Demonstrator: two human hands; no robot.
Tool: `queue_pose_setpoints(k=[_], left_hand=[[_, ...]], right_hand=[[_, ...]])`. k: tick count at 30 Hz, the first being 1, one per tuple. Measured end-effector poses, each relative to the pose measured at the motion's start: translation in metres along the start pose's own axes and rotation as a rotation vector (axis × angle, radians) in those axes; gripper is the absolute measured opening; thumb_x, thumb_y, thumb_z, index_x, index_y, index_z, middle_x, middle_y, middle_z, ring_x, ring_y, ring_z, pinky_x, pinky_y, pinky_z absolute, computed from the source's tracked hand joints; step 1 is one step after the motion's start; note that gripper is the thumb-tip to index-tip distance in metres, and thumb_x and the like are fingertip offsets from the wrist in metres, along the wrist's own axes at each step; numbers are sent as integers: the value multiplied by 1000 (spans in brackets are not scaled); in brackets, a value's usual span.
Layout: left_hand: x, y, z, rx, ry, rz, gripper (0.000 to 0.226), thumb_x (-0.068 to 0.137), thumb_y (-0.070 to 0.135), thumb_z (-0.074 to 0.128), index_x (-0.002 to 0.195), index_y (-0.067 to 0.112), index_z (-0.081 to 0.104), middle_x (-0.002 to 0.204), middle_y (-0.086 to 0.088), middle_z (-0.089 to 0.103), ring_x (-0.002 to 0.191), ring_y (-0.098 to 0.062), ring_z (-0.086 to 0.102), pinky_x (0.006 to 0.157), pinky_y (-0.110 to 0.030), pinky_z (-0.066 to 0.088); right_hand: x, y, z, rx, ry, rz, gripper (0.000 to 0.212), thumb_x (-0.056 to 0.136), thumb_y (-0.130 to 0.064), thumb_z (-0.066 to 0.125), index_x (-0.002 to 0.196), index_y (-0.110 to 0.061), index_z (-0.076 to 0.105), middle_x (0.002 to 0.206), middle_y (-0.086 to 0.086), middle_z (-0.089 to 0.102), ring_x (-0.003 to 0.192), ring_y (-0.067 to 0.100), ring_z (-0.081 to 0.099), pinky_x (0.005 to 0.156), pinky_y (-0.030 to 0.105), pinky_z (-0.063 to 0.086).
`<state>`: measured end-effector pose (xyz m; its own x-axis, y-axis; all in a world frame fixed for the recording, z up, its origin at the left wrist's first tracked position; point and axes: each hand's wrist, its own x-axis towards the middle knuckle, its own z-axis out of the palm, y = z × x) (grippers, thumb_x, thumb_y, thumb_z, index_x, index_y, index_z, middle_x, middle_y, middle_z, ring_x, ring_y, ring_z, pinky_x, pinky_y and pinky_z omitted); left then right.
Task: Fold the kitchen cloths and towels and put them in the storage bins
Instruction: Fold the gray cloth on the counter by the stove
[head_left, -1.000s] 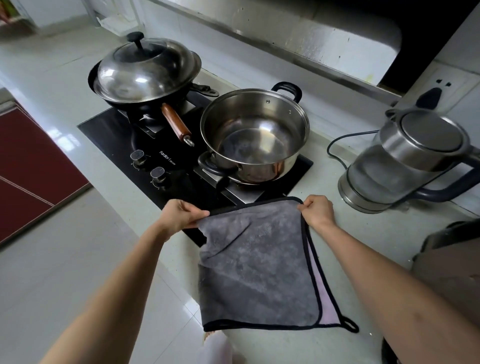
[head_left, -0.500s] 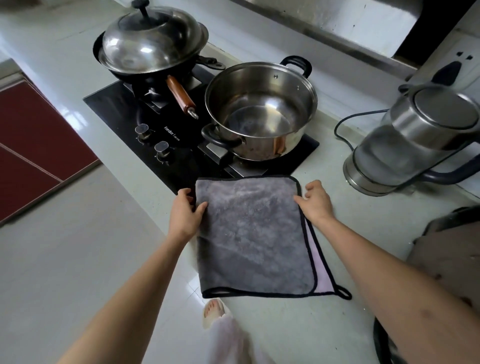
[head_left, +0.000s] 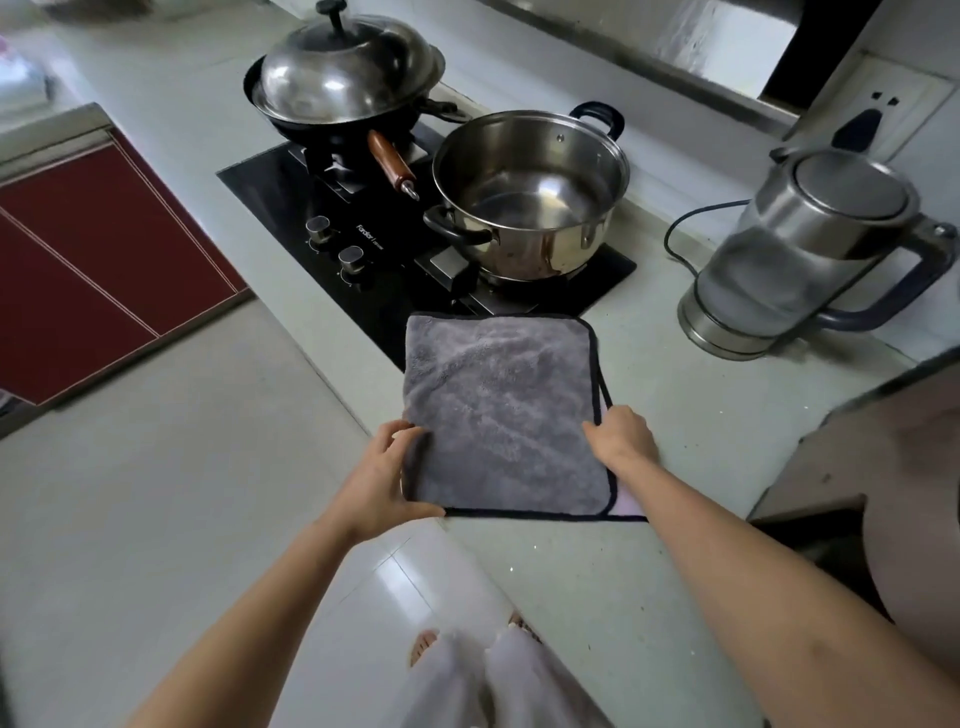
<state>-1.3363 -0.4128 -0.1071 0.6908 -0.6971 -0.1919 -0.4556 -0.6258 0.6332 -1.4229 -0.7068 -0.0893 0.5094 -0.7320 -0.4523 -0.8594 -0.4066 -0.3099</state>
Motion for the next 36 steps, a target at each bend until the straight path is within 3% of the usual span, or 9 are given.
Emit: queue_pose_setpoints(k=[6,11,16,20,23,27,31,34,36], left_hand=[[-6,9,2,234,21,229,58,68,25,73,120,13,51,129,-5,43,112,-25,46,94,-33,47],[-12,18,15,503,95,246,31,73,0,67,102,8,62,117,-8,55,100,-27,51,63,-35,56],[-6,26,5,498,62,271,32,81,-5,58,108,9,67,121,-4,57,110,-20,41,76,-37,55],[-10,50,2,594,-311,142,62,83,-7,45,139,18,43,145,3,37,128,-22,38,92,-35,50],[-7,65,-3,651,-554,76,59,84,13,57,140,22,40,145,2,39,125,-22,44,89,-33,51],[24,73,-20,528,-324,34,25,91,44,48,101,28,64,93,6,63,90,-20,60,72,-32,50],[57,51,-14,453,-20,14,40,100,33,37,136,20,47,142,-4,46,132,-27,40,102,-39,41],[69,38,3,553,-61,28,61,100,47,22,153,18,10,160,-5,3,148,-25,-3,119,-36,2],[76,32,13,609,-38,81,69,94,56,4,152,19,1,160,-4,-5,147,-23,-11,117,-35,-10]], right_hand=[[-12,-3,-4,139,135,-144,22,99,-20,45,110,-1,46,113,21,59,96,38,58,68,34,41],[-19,2,2,96,117,-161,23,99,-20,43,112,0,44,113,23,58,95,39,58,69,33,39],[-10,4,-11,60,166,-208,14,99,-16,42,101,-2,42,108,24,57,84,36,53,68,35,39],[-4,19,-16,-100,196,-224,13,99,-11,38,106,-1,42,105,23,57,77,30,48,63,35,37],[-2,25,-7,-218,86,-124,23,97,-6,37,118,0,41,117,23,56,96,37,56,69,35,37],[-2,17,-9,-278,132,-243,33,97,-21,47,124,-3,38,125,21,50,111,37,51,76,38,40],[-6,9,1,-349,166,-535,56,100,-36,35,148,-10,20,156,14,16,143,29,19,114,40,25],[-12,-6,23,-398,82,-671,62,101,-44,26,152,-19,2,159,4,-10,147,20,-8,120,36,0],[-12,-24,38,-366,93,-735,61,101,-44,25,152,-19,2,159,2,-9,147,17,-10,119,34,-4]])
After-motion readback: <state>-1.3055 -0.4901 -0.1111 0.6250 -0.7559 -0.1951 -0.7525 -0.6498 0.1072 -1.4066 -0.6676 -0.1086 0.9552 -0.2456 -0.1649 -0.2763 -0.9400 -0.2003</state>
